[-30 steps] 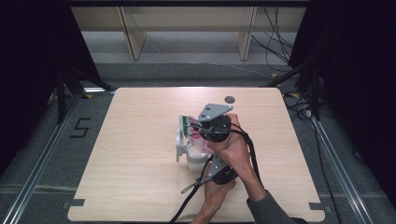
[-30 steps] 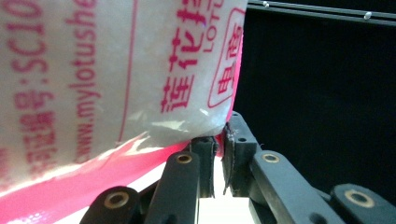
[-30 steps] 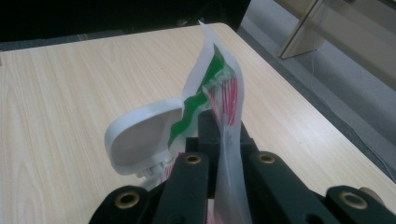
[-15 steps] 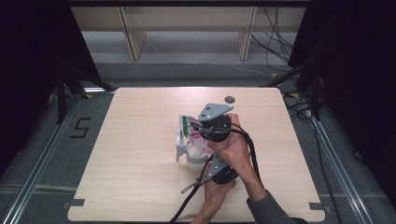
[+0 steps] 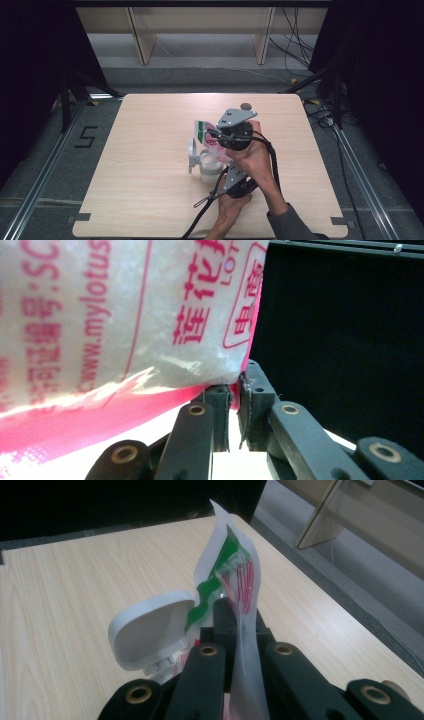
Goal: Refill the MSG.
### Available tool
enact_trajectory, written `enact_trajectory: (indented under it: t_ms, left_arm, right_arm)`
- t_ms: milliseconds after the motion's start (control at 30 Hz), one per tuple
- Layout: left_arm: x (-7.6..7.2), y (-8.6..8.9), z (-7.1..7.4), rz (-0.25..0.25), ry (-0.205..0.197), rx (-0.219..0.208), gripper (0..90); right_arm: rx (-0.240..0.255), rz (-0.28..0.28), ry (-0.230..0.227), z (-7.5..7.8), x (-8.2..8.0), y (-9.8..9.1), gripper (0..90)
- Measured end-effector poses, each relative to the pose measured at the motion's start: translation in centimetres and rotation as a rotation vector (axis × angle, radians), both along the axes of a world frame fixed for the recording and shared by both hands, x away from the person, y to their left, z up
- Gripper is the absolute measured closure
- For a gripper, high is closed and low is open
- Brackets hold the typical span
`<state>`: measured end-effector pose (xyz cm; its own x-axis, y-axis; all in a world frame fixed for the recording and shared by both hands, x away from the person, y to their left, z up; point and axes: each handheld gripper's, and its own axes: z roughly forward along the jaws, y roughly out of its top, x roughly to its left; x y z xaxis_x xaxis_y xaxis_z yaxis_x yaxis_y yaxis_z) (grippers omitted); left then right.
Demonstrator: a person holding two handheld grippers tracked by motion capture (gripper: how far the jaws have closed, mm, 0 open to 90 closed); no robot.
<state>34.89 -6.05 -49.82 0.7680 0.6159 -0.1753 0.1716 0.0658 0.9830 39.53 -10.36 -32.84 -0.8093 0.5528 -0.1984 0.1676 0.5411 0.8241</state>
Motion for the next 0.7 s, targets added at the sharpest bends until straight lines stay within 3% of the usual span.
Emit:
enact_trajectory:
  t_ms: [67, 100, 233, 300, 333, 367, 400, 600, 633, 700]
  left_arm:
    - [-0.1, 0.3, 0.1, -0.009, 0.012, 0.031, 83.4]
    - [-0.1, 0.3, 0.1, -0.007, 0.012, 0.029, 83.4]
    - [-0.1, 0.2, 0.0, -0.011, 0.001, 0.013, 83.5]
    - [-0.2, 0.4, 0.0, 0.000, 0.007, 0.039, 83.5]
    - [-0.2, 0.5, -0.1, -0.001, 0.004, 0.037, 83.5]
    - [-0.1, 0.5, -0.1, -0.005, 0.002, 0.037, 83.5]
    - [-0.1, 0.5, -0.1, -0.005, 0.002, 0.037, 83.5]
    - [-0.3, 0.6, -0.1, -0.002, -0.010, 0.052, 83.5]
    - [-0.4, 0.3, -0.1, 0.003, -0.002, 0.008, 83.5]
    - [-0.4, 0.2, -0.2, 0.008, 0.002, -0.022, 83.5]
  right_arm:
    - [0.009, -0.002, -0.005, 0.1, 0.0, -0.2, 89.8]
    - [0.015, 0.000, 0.011, 0.2, -0.1, -0.2, 89.9]
    - [0.026, 0.002, -0.003, 0.3, -0.1, -0.5, 90.0]
    - [0.043, -0.009, 0.008, 0.4, -0.2, -0.6, 90.0]
    - [0.038, 0.009, -0.010, 0.4, -0.1, -0.7, 90.0]
    - [0.036, 0.012, 0.006, 0.5, -0.1, -0.8, 90.0]
    - [0.043, 0.009, -0.010, 0.5, -0.1, -0.9, 90.0]
    - [0.053, 0.012, -0.014, 0.7, -0.1, -1.3, 90.0]
    - [0.057, 0.017, -0.007, 0.7, -0.2, -1.4, 90.0]
    - [0.073, 0.015, -0.010, 0.7, -0.1, -1.5, 90.0]
